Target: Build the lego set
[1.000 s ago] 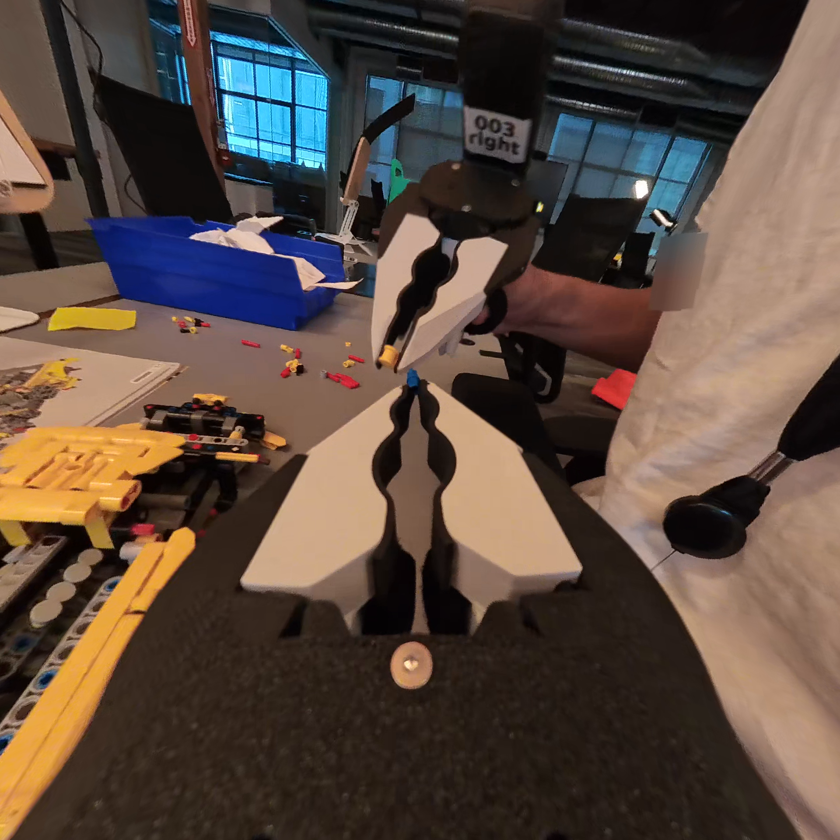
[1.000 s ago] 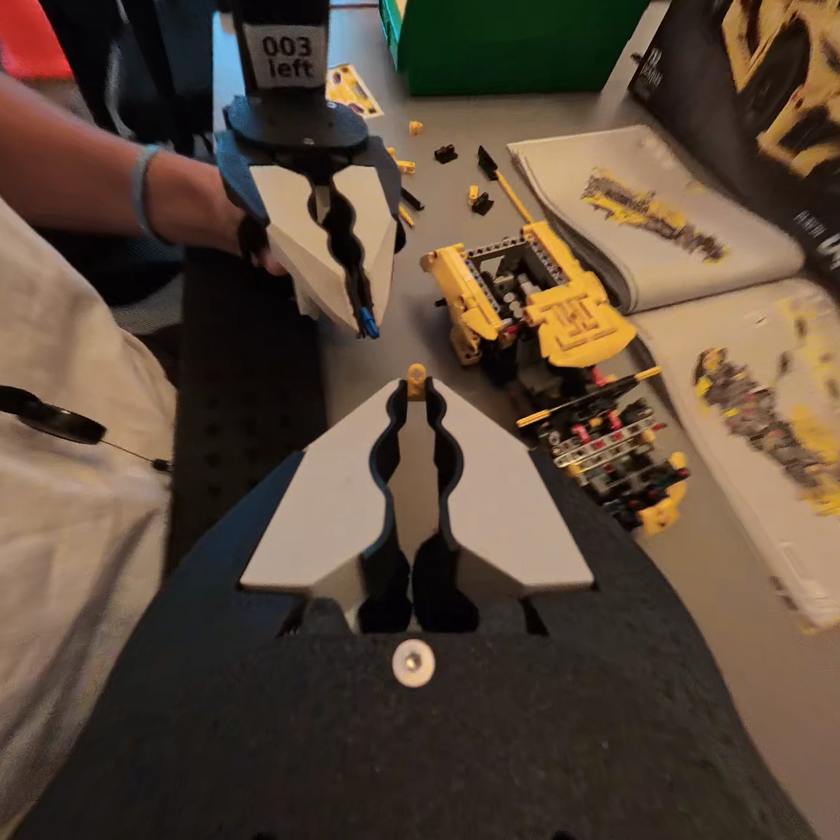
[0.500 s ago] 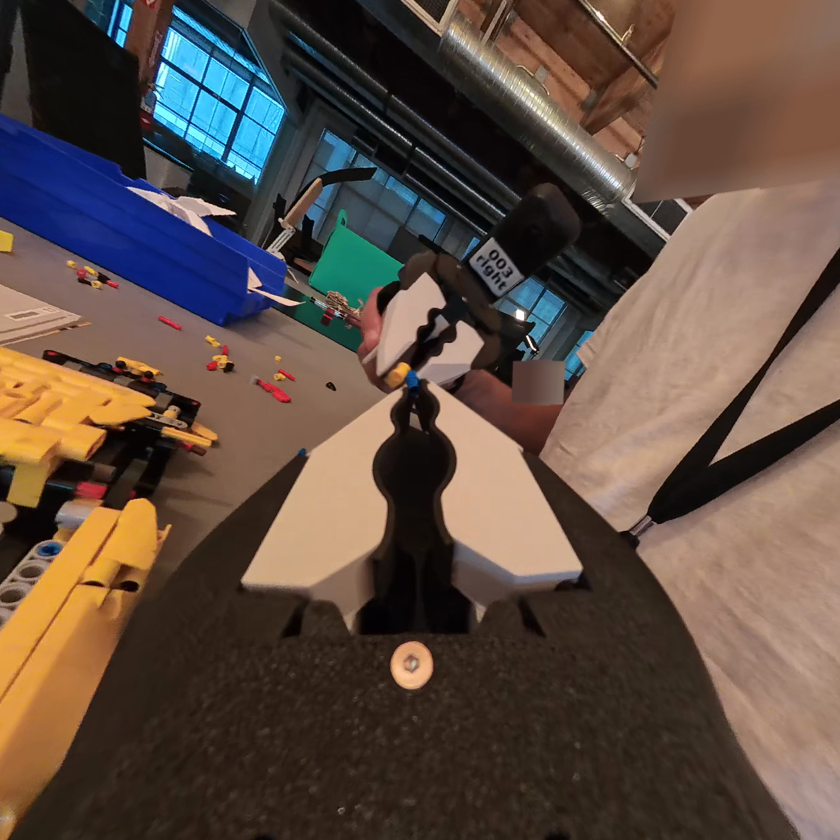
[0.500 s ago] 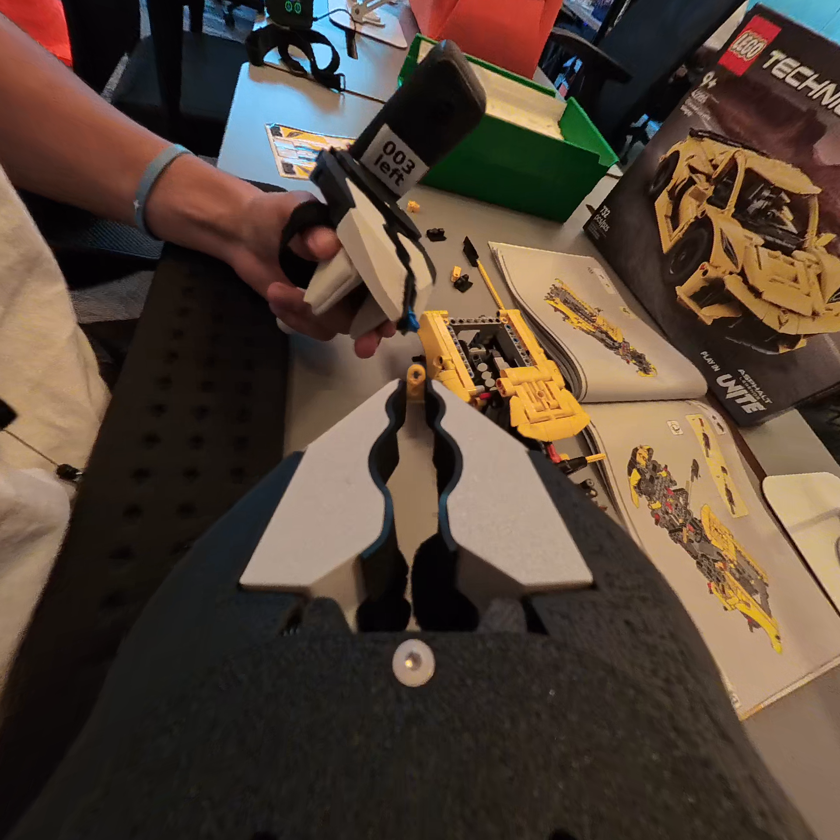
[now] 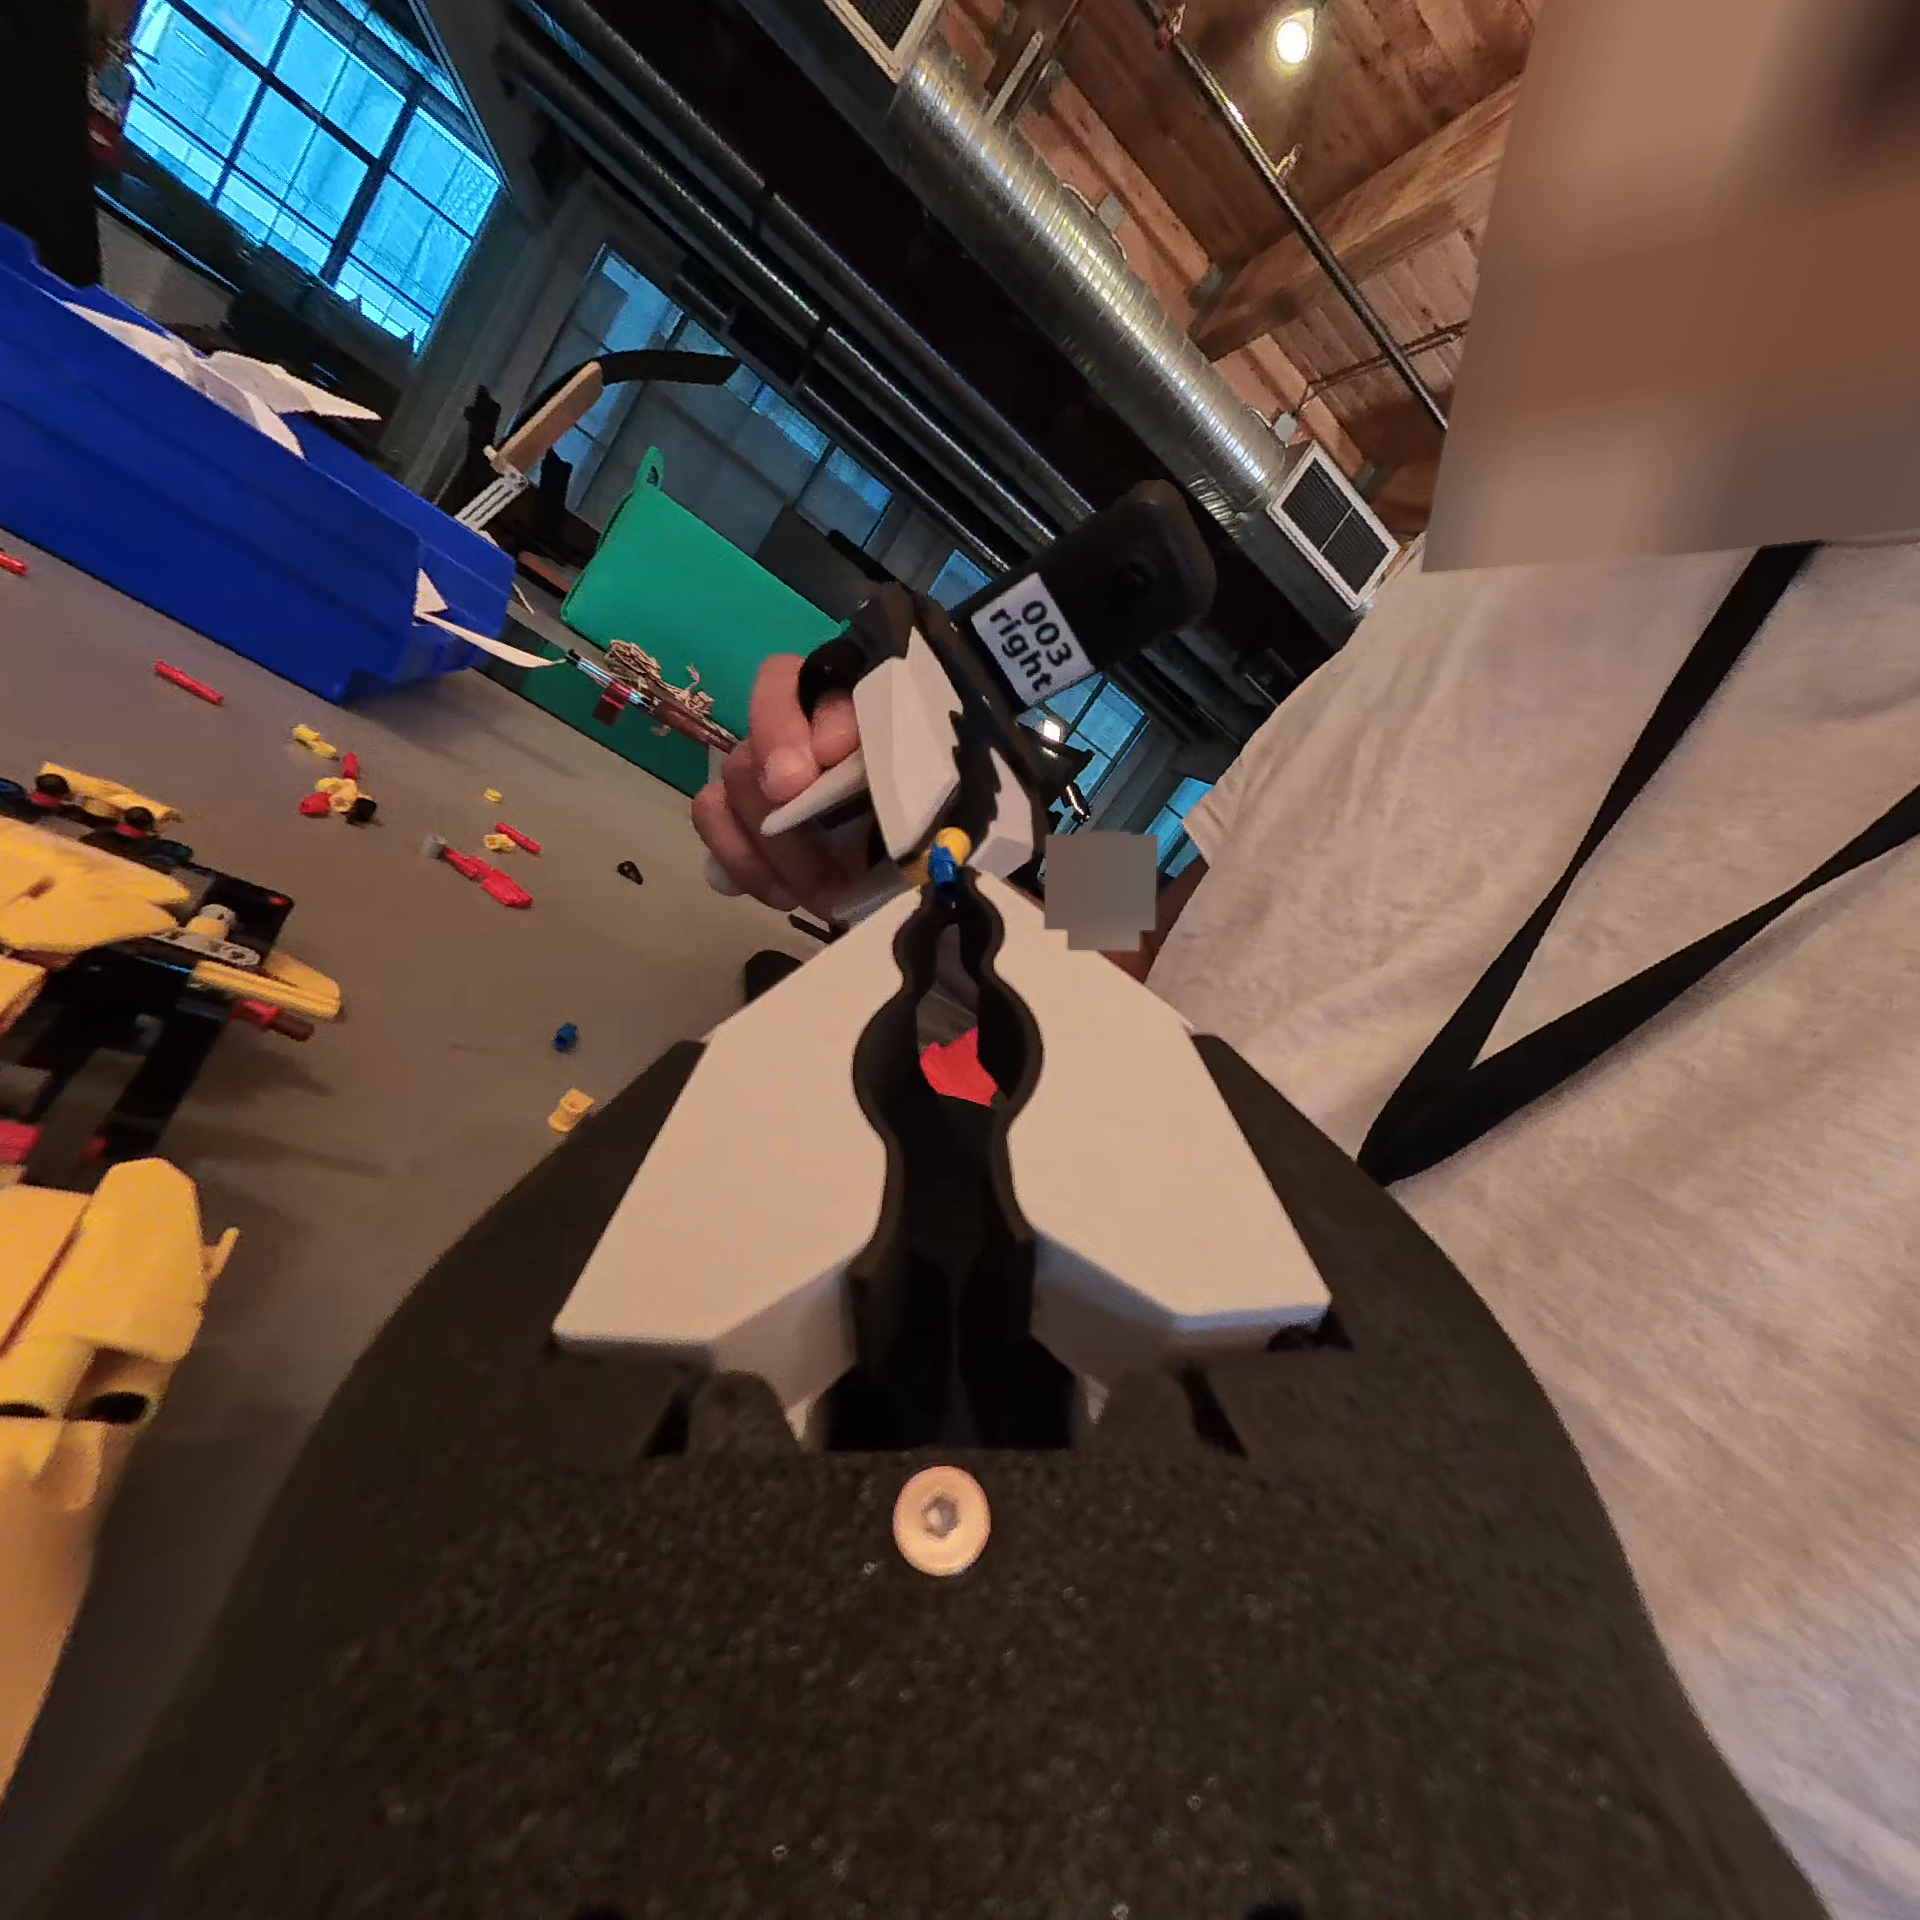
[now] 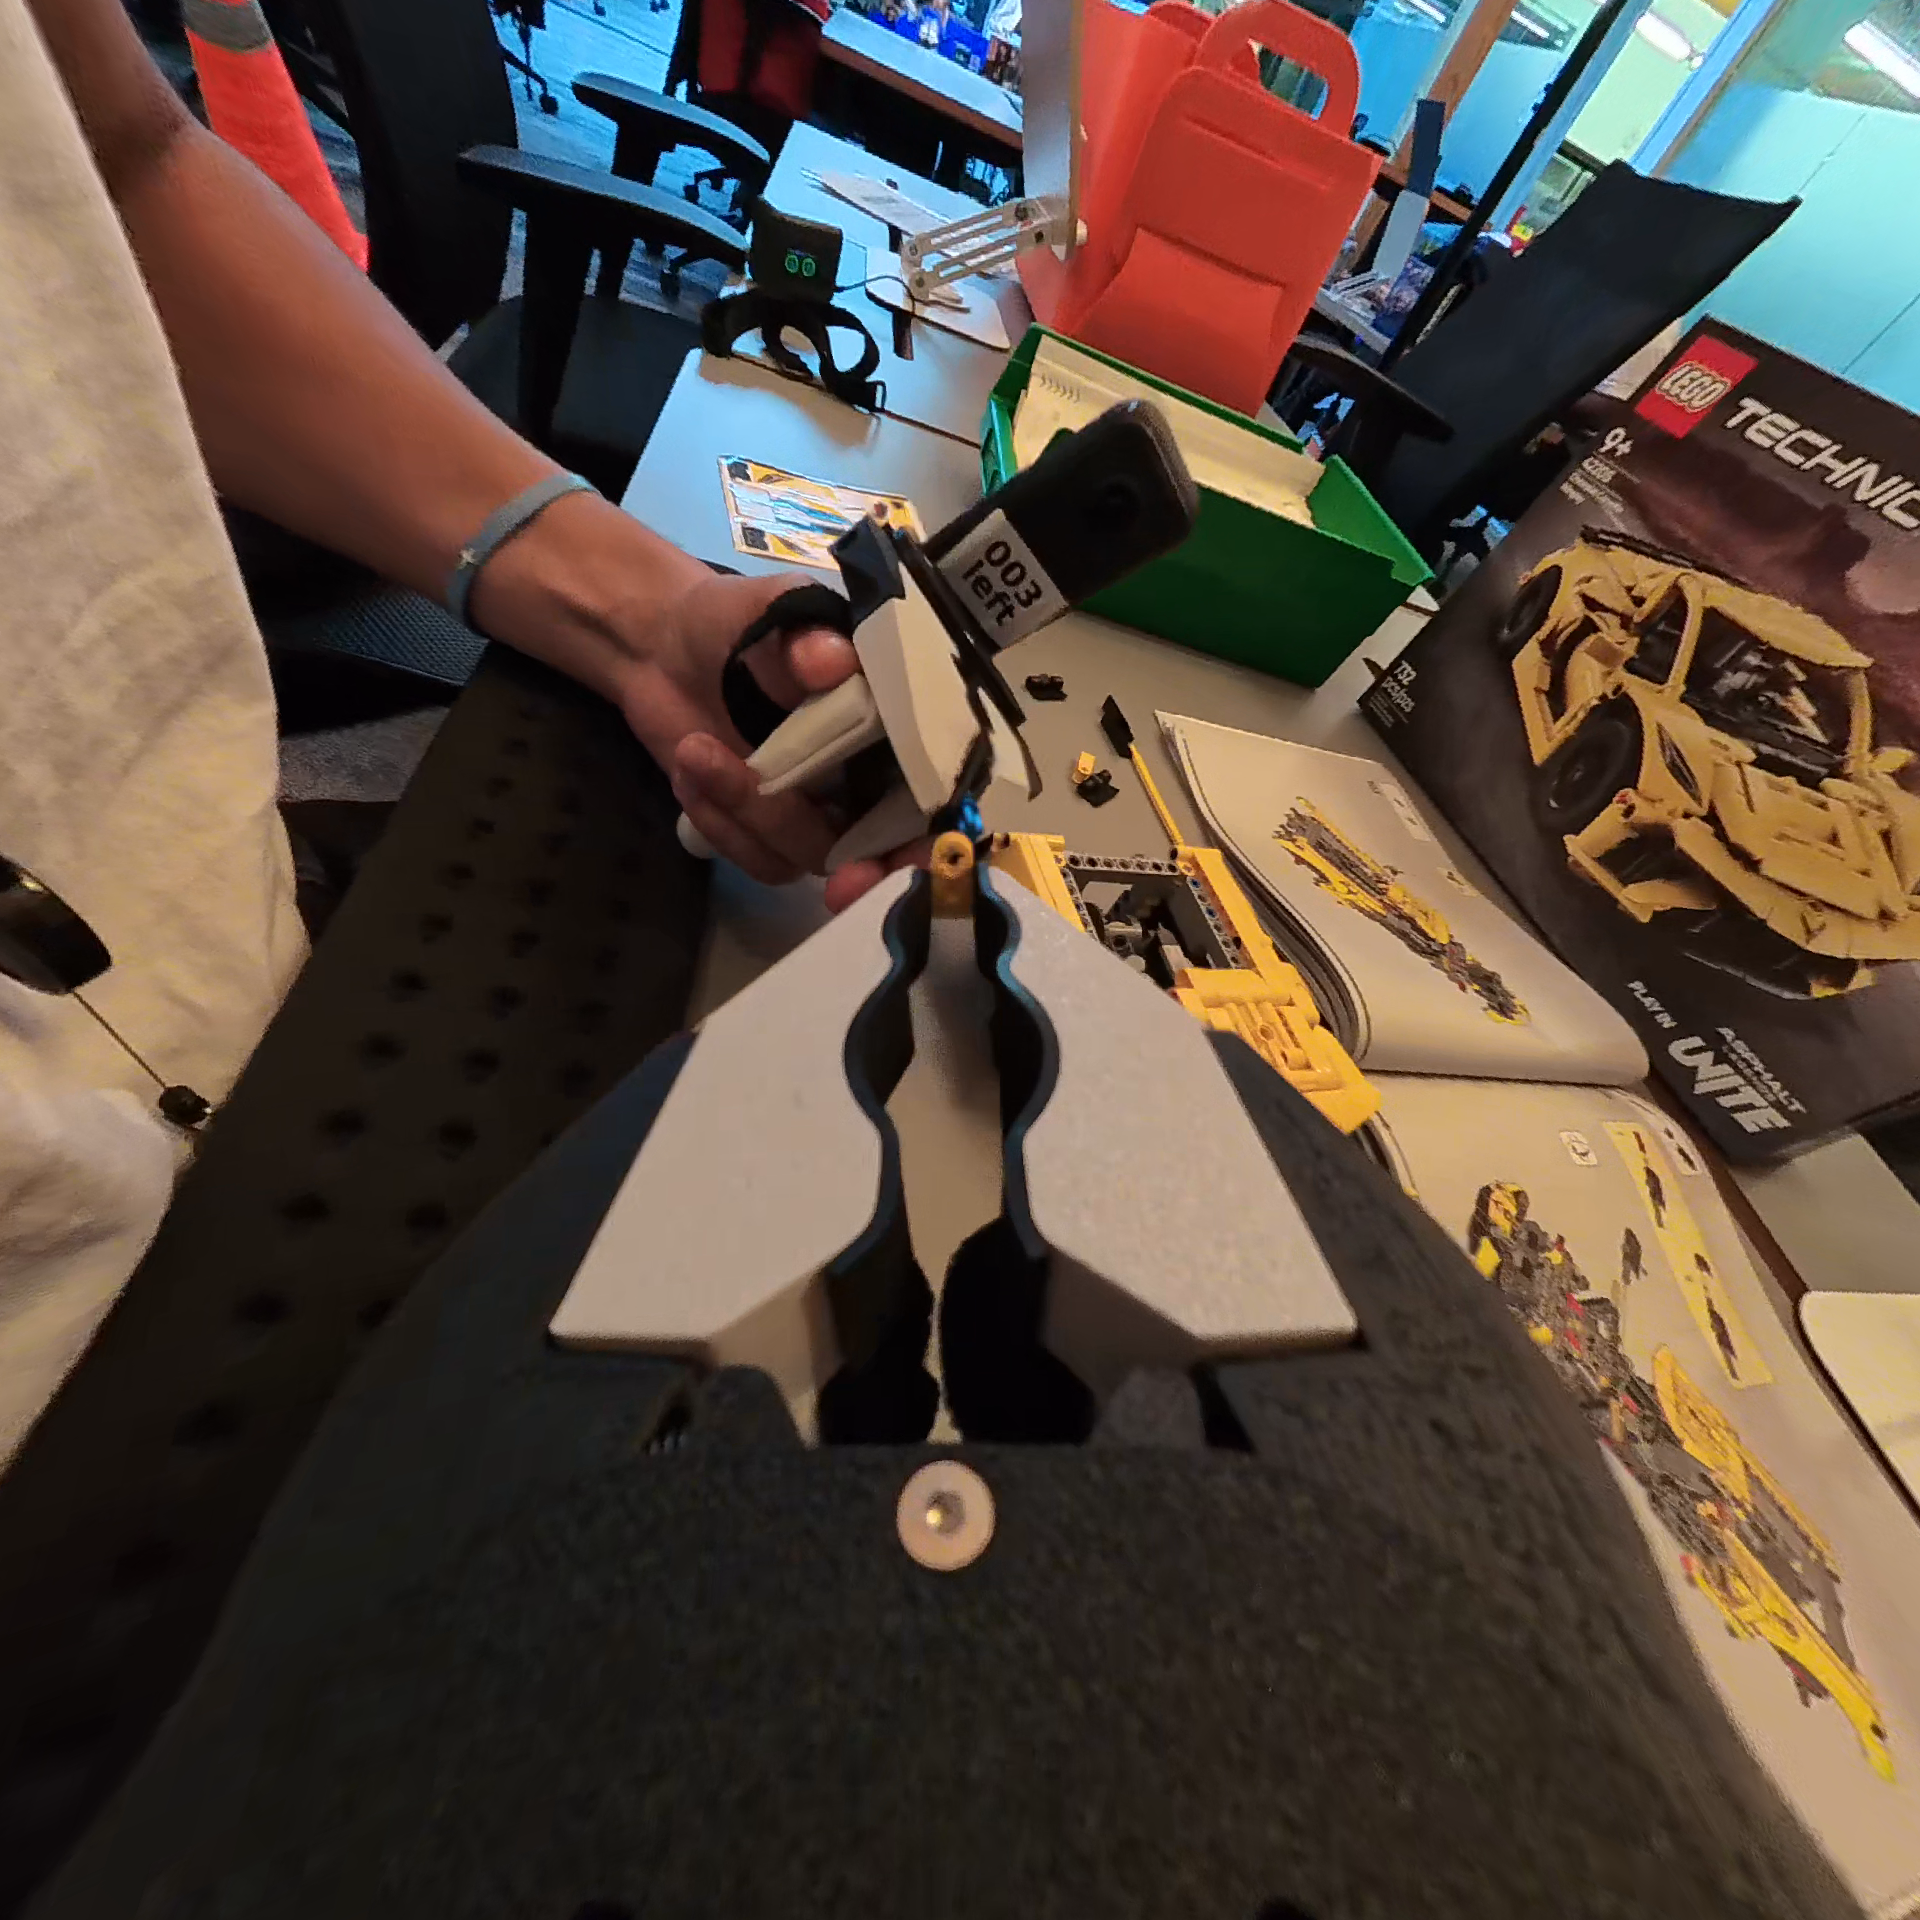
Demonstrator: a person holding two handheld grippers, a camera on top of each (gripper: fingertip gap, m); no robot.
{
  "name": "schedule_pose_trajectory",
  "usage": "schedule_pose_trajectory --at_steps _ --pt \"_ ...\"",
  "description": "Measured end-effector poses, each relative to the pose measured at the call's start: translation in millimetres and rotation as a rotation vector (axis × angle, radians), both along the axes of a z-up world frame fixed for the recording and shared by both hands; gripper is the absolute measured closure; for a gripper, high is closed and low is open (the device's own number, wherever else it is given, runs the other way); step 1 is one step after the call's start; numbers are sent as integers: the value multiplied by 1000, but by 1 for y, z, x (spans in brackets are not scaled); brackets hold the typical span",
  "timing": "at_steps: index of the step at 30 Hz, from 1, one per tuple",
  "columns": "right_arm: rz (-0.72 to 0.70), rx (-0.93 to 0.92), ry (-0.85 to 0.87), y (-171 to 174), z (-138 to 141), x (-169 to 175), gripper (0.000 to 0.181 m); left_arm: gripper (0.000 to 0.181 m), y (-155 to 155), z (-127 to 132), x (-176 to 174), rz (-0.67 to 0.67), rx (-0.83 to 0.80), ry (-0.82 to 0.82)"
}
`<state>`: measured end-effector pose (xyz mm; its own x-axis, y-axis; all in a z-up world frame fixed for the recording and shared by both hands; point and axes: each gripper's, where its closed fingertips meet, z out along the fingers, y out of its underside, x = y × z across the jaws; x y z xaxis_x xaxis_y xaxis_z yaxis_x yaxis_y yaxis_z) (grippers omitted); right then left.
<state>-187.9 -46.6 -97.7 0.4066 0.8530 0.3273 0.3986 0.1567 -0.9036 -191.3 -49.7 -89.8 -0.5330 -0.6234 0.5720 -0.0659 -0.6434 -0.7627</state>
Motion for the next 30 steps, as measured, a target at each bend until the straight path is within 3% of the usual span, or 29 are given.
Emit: schedule_pose_trajectory --at_steps 11,21,27,30 --pt "77 -60 62 -8 3 -5 174 179 -13 1 -2 -81 14 -8" --pt "95 -34 -100 -8 -8 -6 175 180 -16 -5 0 -178 -26 40" --pt "-64 -82 -417 2 -38 14 174 178 -5 -36 19 -48 78 261" --pt "-110 -98 -424 7 -39 21 174 170 0 -39 25 28 96 313"
